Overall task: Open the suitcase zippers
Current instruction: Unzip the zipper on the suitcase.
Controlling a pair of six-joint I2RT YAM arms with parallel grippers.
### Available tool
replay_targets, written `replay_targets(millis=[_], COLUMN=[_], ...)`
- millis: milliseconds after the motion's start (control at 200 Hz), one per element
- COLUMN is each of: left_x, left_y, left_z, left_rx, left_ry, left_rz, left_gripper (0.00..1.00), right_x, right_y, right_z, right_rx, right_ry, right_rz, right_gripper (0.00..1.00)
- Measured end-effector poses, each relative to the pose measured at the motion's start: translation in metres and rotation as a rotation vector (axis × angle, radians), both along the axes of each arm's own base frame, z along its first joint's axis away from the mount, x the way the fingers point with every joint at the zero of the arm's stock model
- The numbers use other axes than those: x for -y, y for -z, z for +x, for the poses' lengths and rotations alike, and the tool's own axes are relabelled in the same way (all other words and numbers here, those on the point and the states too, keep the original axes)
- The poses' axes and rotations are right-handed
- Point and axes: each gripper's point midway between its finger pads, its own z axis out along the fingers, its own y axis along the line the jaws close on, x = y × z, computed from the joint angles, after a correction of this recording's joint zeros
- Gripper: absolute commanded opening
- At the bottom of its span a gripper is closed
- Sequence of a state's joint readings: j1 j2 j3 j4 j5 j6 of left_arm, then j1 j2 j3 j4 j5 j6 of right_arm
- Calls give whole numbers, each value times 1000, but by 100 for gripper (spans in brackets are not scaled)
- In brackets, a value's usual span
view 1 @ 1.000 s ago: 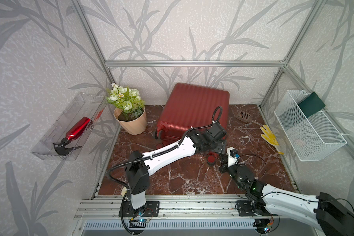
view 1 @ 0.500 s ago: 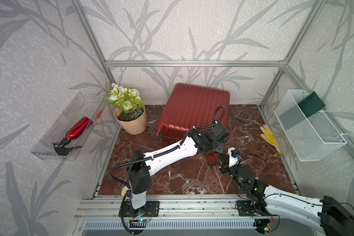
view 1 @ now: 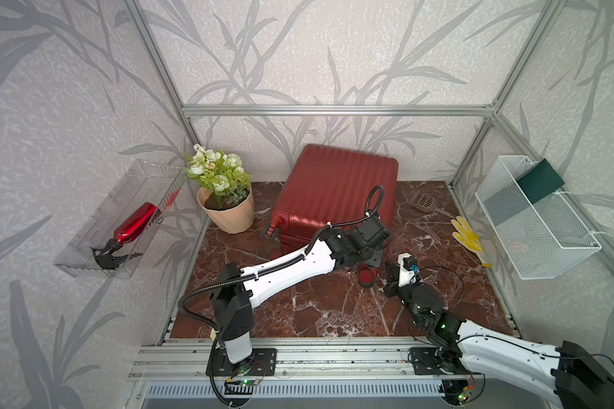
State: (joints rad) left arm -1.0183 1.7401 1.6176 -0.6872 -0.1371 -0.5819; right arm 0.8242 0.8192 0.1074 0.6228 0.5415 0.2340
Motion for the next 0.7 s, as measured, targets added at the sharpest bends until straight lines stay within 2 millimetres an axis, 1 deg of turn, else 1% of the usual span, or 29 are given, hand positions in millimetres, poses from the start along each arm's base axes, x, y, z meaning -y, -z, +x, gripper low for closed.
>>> replay_targets(millis=[115,240,495,580,700], left_x=[-11,-20,-30,-35,-44], left_y=[-2,-3,-3,-3,-5], left_z=[-3,-5,-9,-11,-15], left_rx=[8,13,13,16,24], left_ry=[16,29,65,87,122], left_rz=[11,20,48,57,58], left_gripper=[0,0,0,0,0], right_x=[6,3,-1,0,2], right_y=[0,1,0,0,-4], right_z=[10,14,25,31,46], right_rx=[-12,-15,-19,-25,-37], right_ry=[15,-7,-12,-3,20], right_rz=[11,22,6,-8,-11], right_gripper=[0,0,0,0,0])
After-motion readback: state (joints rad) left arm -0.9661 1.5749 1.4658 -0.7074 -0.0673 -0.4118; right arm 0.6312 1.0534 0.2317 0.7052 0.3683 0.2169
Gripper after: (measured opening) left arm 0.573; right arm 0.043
